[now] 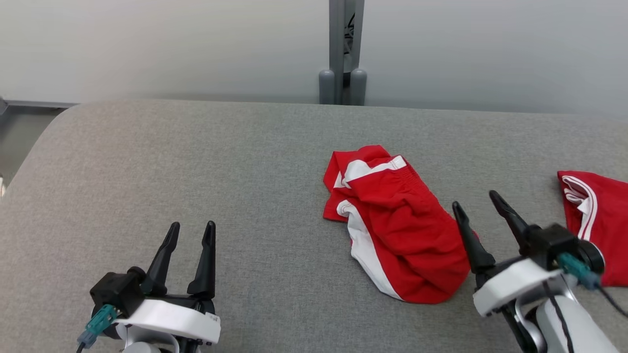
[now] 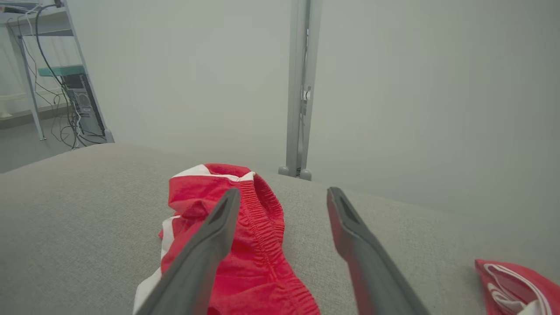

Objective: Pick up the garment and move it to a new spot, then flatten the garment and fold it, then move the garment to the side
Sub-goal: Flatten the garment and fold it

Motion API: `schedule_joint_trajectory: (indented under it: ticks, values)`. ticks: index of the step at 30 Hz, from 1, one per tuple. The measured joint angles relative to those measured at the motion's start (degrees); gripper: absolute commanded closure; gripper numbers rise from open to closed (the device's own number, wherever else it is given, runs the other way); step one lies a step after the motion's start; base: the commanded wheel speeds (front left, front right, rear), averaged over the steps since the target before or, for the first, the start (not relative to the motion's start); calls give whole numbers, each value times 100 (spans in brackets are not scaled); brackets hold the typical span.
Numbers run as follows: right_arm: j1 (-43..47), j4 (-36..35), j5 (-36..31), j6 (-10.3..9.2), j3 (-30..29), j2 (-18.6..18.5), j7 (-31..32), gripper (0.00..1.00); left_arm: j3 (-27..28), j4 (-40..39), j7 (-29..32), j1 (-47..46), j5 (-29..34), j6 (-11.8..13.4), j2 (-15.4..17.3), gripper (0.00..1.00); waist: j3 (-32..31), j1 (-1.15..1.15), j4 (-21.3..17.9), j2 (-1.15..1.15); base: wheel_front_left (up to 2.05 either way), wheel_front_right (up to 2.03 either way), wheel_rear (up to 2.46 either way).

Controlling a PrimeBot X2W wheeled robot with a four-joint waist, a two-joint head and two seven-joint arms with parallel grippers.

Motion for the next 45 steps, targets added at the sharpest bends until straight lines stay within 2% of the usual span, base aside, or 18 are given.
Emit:
schedule_joint_trajectory:
  ticks: [4, 9, 15, 22, 31, 38, 39, 40, 41, 42, 43, 45]
  values:
    - [-677, 608, 556, 0, 549, -376, 285, 0, -130, 78, 0, -64, -57, -8, -2, 0, 92, 0, 126, 0, 0, 0, 0]
    - [-1351, 1111, 1500, 0, 1215, -675, 687, 0, -246, 122, 0, -176, -98, -9, 1, 0, 199, 0, 341, 0, 0, 0, 0]
    - [-2039, 1455, 2676, -1, 1790, -1000, 1233, 0, -349, 126, 0, -305, -167, -15, 1, 0, 350, 0, 626, 0, 0, 0, 0]
    - [-2427, 1658, 3991, -1, 2238, -1158, 1983, 0, -399, 137, 0, -367, -189, 3, 0, 0, 472, 0, 891, 0, 0, 0, 0]
    - [-2829, 1914, 4902, -1, 2580, -1341, 2324, 0, -454, 13, 0, -378, -240, 47, 0, 0, 576, 0, 1049, 0, 0, 0, 0]
    - [-3056, 2140, 5258, -1, 2809, -1394, 2530, 0, -485, 9, 0, -405, -240, 64, 0, 0, 642, 0, 1068, 0, 0, 0, 0]
    - [-3100, 2184, 5300, -1, 2846, -1402, 2555, 4, -493, 9, 0, -407, -240, 64, 1, 0, 648, 0, 1071, 0, 0, 0, 0]
    - [-3133, 2217, 5363, -1, 2869, -1408, 2605, 13, -503, 9, 0, -412, -241, 64, -1, 0, 654, 0, 1074, 0, 0, 0, 0]
    - [-3147, 2235, 5439, -1, 2900, -1414, 2652, 33, -514, 9, 0, -421, -247, 65, -1, 0, 658, 0, 1079, 0, 0, 0, 0]
    - [-3155, 2237, 5500, -1, 2945, -1417, 2713, 71, -520, 9, 0, -429, -247, 71, 0, 0, 661, 0, 1083, 0, 0, 0, 0]
    - [-3167, 2238, 5555, -1, 2973, -1418, 2751, 100, -524, 9, 0, -431, -247, 71, -1, 0, 664, 0, 1087, 0, 0, 0, 0]
    - [-3218, 2235, 5632, -1, 3040, -1450, 2795, 100, -526, 10, 0, -431, -247, 71, 0, 0, 659, 0, 1092, 0, 0, 0, 0]
